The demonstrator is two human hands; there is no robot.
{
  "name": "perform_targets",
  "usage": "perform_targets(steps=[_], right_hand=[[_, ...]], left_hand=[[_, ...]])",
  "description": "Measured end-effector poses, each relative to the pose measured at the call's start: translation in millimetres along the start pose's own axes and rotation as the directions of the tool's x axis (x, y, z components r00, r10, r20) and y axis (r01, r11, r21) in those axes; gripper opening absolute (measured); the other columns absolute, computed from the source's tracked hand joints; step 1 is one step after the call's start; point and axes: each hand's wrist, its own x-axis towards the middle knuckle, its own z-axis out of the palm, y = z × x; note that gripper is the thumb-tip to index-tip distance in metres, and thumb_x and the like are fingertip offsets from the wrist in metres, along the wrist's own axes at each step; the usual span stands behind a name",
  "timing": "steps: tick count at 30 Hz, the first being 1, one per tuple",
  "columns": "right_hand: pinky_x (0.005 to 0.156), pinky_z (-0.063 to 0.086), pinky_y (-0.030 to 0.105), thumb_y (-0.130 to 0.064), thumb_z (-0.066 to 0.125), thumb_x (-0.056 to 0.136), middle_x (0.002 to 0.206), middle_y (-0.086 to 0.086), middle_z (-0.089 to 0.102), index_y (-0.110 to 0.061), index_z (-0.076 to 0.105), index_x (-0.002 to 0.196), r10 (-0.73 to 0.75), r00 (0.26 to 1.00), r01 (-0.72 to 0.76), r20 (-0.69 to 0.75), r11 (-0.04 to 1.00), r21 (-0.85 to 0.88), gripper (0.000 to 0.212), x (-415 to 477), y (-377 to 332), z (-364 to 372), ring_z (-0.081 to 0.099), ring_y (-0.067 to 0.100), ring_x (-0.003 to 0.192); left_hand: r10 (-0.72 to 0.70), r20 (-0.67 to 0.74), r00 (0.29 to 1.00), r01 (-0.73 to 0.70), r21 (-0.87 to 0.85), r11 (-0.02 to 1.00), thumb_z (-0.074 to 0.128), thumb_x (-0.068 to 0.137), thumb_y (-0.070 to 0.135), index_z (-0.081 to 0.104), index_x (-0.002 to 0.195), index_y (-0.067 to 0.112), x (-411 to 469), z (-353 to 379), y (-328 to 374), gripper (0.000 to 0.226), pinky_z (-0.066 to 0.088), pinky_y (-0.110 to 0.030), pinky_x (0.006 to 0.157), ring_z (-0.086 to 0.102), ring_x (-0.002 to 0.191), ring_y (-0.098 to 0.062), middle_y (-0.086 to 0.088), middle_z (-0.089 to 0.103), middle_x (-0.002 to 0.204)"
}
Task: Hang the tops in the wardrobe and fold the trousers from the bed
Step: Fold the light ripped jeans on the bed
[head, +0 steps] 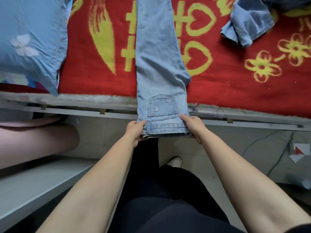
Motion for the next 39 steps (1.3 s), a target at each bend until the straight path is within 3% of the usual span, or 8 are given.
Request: perform_targets(steps=[3, 10, 14, 20, 27, 31, 34, 39], right_hand=[[0.080, 0.057, 0.040, -0.041, 0.065, 0.089, 0.125, -0.002, 0.059, -0.024, 0.047, 0.135, -0.110, 0.993, 0.113, -0.044, 0.990, 0.082, 0.052, -3.7, -1.9, -6.4, 0.063, 0.023, 0.107], [0.063, 0.059, 0.035, -0.018, 0.041, 0.083, 0.095, 0.000, 0.074, -0.029, 0.070, 0.108, -0.254, 0.965, 0.209, 0.066, 0.896, 0.391, 0.040, 7.1, -87.7, -13.8, 0.073, 0.019, 0.079], [0.056, 0.054, 0.029, -0.007, 0.053, 0.079, 0.088, -0.001, 0.069, -0.029, 0.065, 0.111, -0.359, 0.931, 0.348, 0.065, 0.927, 0.142, 0.041, 41.0, -140.2, -12.7, 0.067, 0.010, 0.070], [0.077, 0.048, 0.040, -0.050, 0.055, 0.091, 0.099, 0.010, 0.069, -0.016, 0.069, 0.101, -0.519, 0.849, 0.363, -0.101, 0.711, -0.602, 0.038, 118.2, -200.5, 0.1, 0.063, 0.033, 0.097], [0.093, 0.045, 0.046, -0.059, 0.044, 0.094, 0.128, 0.017, 0.052, -0.012, 0.061, 0.121, -0.476, 0.834, 0.100, -0.279, 0.627, -0.772, 0.057, 195.0, -242.8, 20.5, 0.056, 0.040, 0.115], [0.091, 0.044, 0.044, -0.050, 0.059, 0.092, 0.131, 0.014, 0.056, -0.012, 0.043, 0.131, -0.461, 0.848, 0.152, -0.261, 0.683, -0.714, 0.056, 222.0, -250.7, 21.9, 0.055, 0.039, 0.118], [0.094, 0.044, 0.048, -0.037, 0.061, 0.093, 0.146, 0.015, 0.037, -0.017, 0.030, 0.146, -0.659, 0.736, 0.259, -0.155, 0.485, -0.835, 0.064, 222.7, -247.2, 26.1, 0.046, 0.038, 0.127], [0.112, 0.030, 0.051, -0.044, 0.048, 0.098, 0.156, 0.023, 0.029, -0.008, 0.040, 0.146, -0.819, 0.522, 0.438, 0.239, 0.017, -0.899, 0.061, 187.5, -205.0, 34.9, 0.033, 0.040, 0.141]], left_hand=[[0.021, 0.005, 1.000, -0.020, -0.073, 0.997, 0.066, 0.090, 0.020, 0.059, 0.120, 0.007, -3.2, -0.9, 5.5, 0.033, 0.053, -0.029, 0.046, 0.068, 0.064, -0.015, -0.004, 0.070, 0.090], [0.210, 0.105, 0.972, -0.164, -0.335, 0.928, 0.039, 0.088, 0.008, 0.064, 0.109, 0.016, 6.1, -8.9, 97.2, 0.034, 0.057, -0.030, 0.057, 0.064, 0.075, -0.020, -0.005, 0.067, 0.090], [0.333, 0.148, 0.931, -0.310, -0.161, 0.937, 0.053, 0.081, -0.004, 0.069, 0.106, 0.019, 35.4, -1.9, 144.1, 0.037, 0.058, -0.030, 0.062, 0.064, 0.086, -0.014, -0.001, 0.068, 0.096], [0.436, -0.116, 0.892, -0.374, 0.350, 0.859, 0.068, 0.084, 0.052, 0.068, 0.075, 0.010, 122.5, 16.3, 203.7, 0.043, 0.047, -0.028, 0.047, 0.054, 0.057, -0.020, -0.007, 0.058, 0.064], [0.508, -0.182, 0.842, -0.279, 0.658, 0.699, 0.058, 0.081, 0.068, 0.053, 0.054, 0.012, 199.4, 42.1, 256.7, 0.063, 0.029, -0.037, 0.050, 0.049, 0.063, -0.029, -0.002, 0.046, 0.052], [0.472, -0.223, 0.853, -0.154, 0.756, 0.636, 0.065, 0.078, 0.066, 0.060, 0.113, 0.010, 227.0, 47.7, 270.5, 0.066, 0.044, -0.037, 0.076, 0.061, 0.106, -0.035, -0.014, 0.065, 0.115], [0.719, -0.177, 0.673, -0.270, 0.846, 0.460, 0.074, 0.078, 0.050, 0.048, 0.122, 0.015, 219.5, 48.5, 268.1, 0.061, 0.045, -0.040, 0.082, 0.053, 0.111, -0.030, -0.011, 0.051, 0.123], [0.813, 0.540, 0.219, -0.673, 0.687, -0.275, 0.063, 0.084, 0.024, 0.065, 0.105, 0.006, 184.0, 31.1, 222.9, 0.028, 0.045, -0.051, 0.085, 0.055, 0.102, -0.037, -0.020, 0.057, 0.109]])
